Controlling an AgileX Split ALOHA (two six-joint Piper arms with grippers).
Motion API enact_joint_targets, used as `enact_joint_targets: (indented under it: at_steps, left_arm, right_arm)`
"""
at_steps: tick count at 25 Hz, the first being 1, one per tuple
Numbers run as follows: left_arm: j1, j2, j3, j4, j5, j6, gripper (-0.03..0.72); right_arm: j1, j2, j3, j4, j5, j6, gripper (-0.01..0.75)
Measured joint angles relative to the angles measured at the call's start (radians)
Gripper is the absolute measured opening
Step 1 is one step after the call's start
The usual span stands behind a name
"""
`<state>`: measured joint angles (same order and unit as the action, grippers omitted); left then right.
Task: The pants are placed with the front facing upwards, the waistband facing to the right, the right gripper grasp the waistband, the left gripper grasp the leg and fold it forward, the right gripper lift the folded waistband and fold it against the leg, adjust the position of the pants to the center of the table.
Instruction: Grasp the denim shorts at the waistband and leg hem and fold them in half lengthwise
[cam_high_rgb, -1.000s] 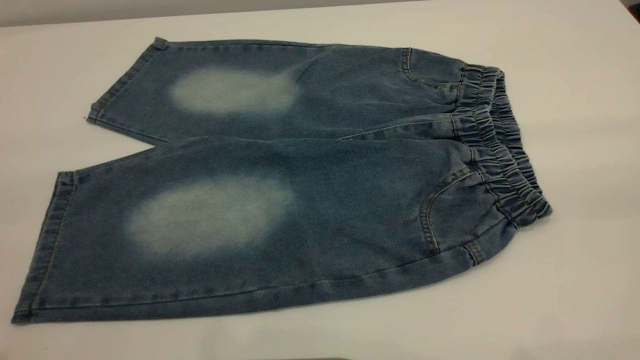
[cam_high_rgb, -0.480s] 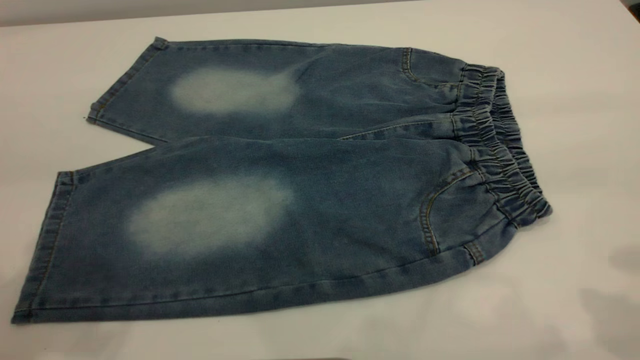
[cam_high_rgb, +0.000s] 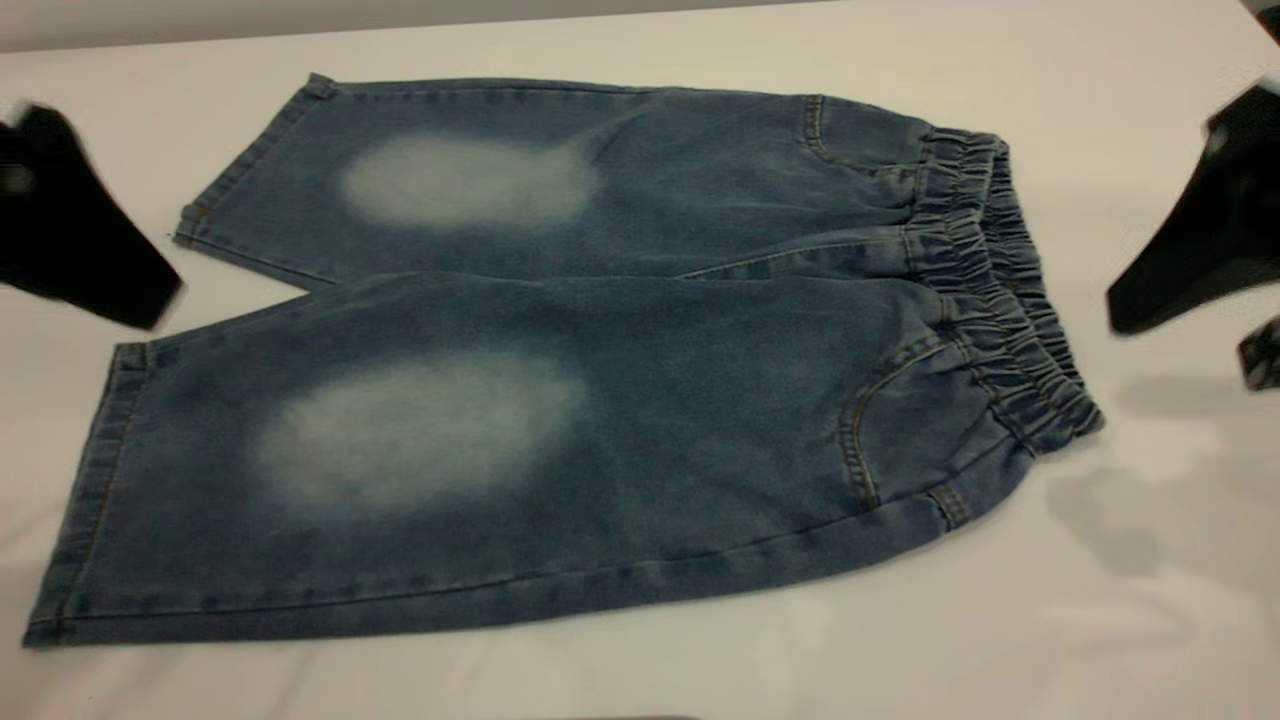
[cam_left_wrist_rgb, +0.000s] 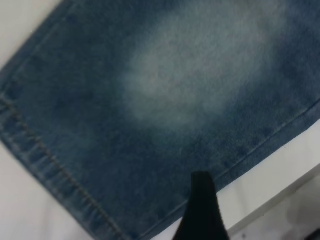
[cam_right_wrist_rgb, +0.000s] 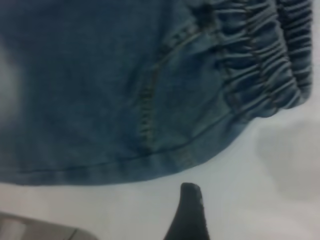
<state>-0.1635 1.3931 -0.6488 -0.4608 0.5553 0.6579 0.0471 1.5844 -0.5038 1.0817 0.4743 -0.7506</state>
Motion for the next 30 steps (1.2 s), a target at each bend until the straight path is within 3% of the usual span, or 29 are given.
enact_joint_targets:
  at_steps: [9,13,30]
  left_arm:
    - [-0.095,0.136,-0.073,-0.001,-0.011,0.002,0.515]
    - [-0.116,0.138,-0.113,-0.001,-0.009,0.003,0.515]
    - [-0.116,0.140,-0.122,-0.001,0.008,0.003,0.515]
  right_arm:
    - [-0.038,0.245,-0.007,0.345,-0.048,-0.394,0.526]
    - [-0.081,0.335,-0.034,0.488,0.026,-0.549,0.524]
    - [-0.096,0.498,-0.127,0.563,0.150,-0.652,0.514]
